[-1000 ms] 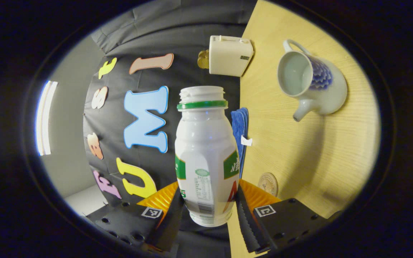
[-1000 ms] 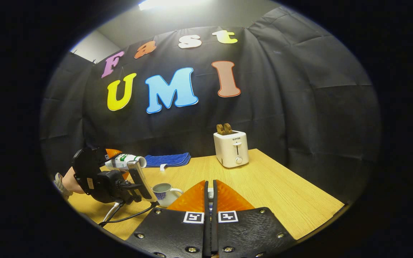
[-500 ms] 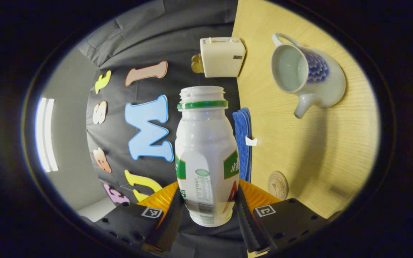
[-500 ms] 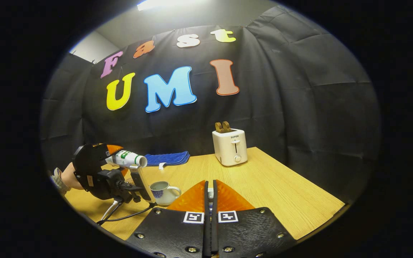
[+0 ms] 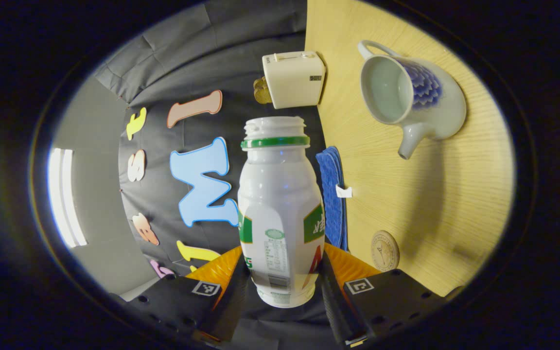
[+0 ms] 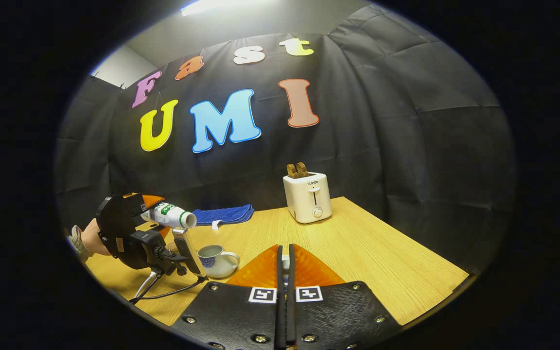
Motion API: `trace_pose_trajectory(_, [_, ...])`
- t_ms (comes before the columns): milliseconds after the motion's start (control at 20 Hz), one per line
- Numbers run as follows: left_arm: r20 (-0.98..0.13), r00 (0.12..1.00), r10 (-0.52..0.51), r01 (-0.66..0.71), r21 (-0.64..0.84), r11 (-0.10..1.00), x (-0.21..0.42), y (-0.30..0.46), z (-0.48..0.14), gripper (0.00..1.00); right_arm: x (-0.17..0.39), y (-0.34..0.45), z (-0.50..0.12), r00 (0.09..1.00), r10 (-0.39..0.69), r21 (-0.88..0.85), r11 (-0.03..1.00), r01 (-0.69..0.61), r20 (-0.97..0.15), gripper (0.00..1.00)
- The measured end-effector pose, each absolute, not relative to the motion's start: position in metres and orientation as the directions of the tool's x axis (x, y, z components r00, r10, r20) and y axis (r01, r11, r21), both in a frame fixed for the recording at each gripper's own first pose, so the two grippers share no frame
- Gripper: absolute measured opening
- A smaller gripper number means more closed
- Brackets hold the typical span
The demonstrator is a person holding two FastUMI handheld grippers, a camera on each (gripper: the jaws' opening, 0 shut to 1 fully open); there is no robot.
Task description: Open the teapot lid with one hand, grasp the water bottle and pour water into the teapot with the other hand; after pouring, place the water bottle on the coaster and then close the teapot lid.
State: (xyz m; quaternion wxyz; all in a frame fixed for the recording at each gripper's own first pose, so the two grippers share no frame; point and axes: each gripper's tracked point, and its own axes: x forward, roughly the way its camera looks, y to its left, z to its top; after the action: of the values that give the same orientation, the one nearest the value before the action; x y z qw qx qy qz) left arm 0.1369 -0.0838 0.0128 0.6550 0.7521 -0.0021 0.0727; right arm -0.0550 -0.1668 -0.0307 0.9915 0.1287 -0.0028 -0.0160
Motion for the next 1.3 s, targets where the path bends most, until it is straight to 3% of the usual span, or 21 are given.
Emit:
trace_pose_trajectory(150, [0.116, 0.990, 0.084, -0.103, 0.983, -0.152, 0.137, -0.086, 0.014, 0.82, -0.055, -0.168, -0.033, 0.999, -0.034, 0.260, 0.965, 0.033, -0.002, 0.00])
trace_pose_trajectory(250, [0.120, 0.989, 0.082, -0.106, 0.982, -0.155, 0.136, -0.087, 0.015, 0.78, -0.055, -0.169, -0.032, 0.999, -0.034, 0.262, 0.964, 0.033, -0.001, 0.00])
trace_pose_trajectory(1200, [0.169, 0.984, 0.048, -0.153, 0.958, -0.243, 0.130, -0.093, 0.037, 0.78, -0.061, -0.178, -0.033, 0.999, -0.046, 0.271, 0.962, 0.042, 0.008, 0.00])
trace_pose_trajectory(1300, [0.171, 0.984, 0.047, -0.154, 0.955, -0.253, 0.130, -0.093, 0.038, 0.82, -0.061, -0.180, -0.034, 0.999, -0.047, 0.276, 0.960, 0.043, 0.007, 0.00])
